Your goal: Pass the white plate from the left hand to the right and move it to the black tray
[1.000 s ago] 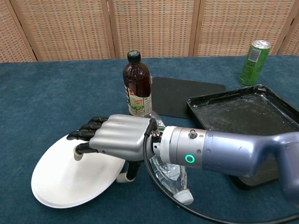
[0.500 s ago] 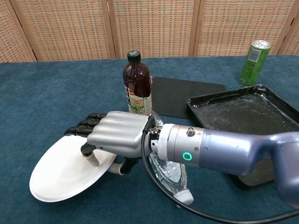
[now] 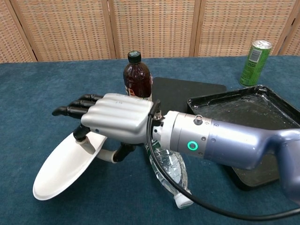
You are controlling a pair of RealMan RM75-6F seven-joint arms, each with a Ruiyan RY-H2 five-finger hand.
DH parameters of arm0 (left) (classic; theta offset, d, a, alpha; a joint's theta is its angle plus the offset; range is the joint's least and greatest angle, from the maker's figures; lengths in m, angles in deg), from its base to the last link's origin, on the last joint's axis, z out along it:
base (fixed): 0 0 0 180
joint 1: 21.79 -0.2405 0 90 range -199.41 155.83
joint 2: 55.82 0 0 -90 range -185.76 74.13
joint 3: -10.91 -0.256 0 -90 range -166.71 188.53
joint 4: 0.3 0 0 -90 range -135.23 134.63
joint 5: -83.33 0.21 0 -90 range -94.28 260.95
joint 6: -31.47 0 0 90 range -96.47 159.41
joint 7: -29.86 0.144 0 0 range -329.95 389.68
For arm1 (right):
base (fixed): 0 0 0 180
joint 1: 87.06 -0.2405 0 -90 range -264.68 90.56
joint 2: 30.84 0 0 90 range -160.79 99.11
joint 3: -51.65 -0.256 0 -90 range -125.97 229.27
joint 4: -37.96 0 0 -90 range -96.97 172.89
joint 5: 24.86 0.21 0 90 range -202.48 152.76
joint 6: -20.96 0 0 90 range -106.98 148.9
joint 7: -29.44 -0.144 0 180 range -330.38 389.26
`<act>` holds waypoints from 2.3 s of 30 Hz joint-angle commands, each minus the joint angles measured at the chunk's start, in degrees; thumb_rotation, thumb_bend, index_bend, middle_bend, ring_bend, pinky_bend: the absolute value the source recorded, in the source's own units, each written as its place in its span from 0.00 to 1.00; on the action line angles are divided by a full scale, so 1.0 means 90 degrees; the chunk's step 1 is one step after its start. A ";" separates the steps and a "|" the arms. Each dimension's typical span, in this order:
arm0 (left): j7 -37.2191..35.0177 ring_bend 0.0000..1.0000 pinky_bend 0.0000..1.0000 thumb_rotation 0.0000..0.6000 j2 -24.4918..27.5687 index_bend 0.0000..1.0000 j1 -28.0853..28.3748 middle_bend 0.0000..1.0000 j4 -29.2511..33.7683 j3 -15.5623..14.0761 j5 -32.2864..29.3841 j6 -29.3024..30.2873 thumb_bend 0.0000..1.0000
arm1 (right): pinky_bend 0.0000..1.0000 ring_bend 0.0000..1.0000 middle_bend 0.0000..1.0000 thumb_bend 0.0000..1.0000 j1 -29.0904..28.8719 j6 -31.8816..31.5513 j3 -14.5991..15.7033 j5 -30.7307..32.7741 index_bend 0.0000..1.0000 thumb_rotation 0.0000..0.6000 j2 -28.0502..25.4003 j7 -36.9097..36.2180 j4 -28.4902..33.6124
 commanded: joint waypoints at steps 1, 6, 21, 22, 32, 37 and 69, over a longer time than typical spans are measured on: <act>-0.0004 0.00 0.00 1.00 -0.0001 0.00 -0.0001 0.00 -0.0003 0.0000 0.0011 0.0002 0.00 | 0.01 0.00 0.00 0.48 0.0007 -0.0511 -0.0108 -0.0169 0.64 1.00 -0.0191 -0.0236 0.0101; 0.0002 0.00 0.00 1.00 -0.0003 0.00 -0.0005 0.00 0.0012 -0.0013 0.0045 0.0009 0.00 | 0.05 0.00 0.02 0.48 0.0047 -0.1315 -0.0356 -0.0319 0.64 1.00 -0.0551 -0.0569 0.0271; 0.0217 0.00 0.00 1.00 -0.0079 0.00 0.0006 0.00 0.0087 -0.0081 0.0154 0.0012 0.00 | 0.10 0.00 0.04 0.48 0.0485 -0.2720 -0.1323 0.0104 0.64 1.00 -0.2787 -0.1330 0.1033; 0.0220 0.00 0.00 1.00 -0.0082 0.00 0.0008 0.00 0.0086 -0.0082 0.0156 0.0009 0.00 | 0.10 0.00 0.04 0.48 0.0542 -0.2757 -0.1354 0.0163 0.64 1.00 -0.2908 -0.1354 0.1013; 0.0355 0.00 0.00 1.00 -0.0090 0.00 0.0013 0.00 0.0167 -0.0092 0.0241 0.0081 0.00 | 0.11 0.00 0.06 0.48 0.1373 -0.2930 -0.1032 0.0662 0.64 1.00 -0.3442 -0.1884 -0.0210; 0.0346 0.00 0.00 1.00 -0.0040 0.00 -0.0025 0.00 0.0220 -0.0121 0.0279 0.0123 0.00 | 0.11 0.00 0.06 0.48 0.2038 -0.3077 -0.0636 0.0874 0.65 1.00 -0.3346 -0.2426 -0.1186; 0.0590 0.00 0.00 1.00 -0.0059 0.00 -0.0051 0.00 0.0424 -0.0204 0.0497 0.0294 0.00 | 0.00 0.00 0.01 0.02 0.3638 -0.2529 0.0851 0.0577 0.14 1.00 -0.2919 -0.1522 -0.1520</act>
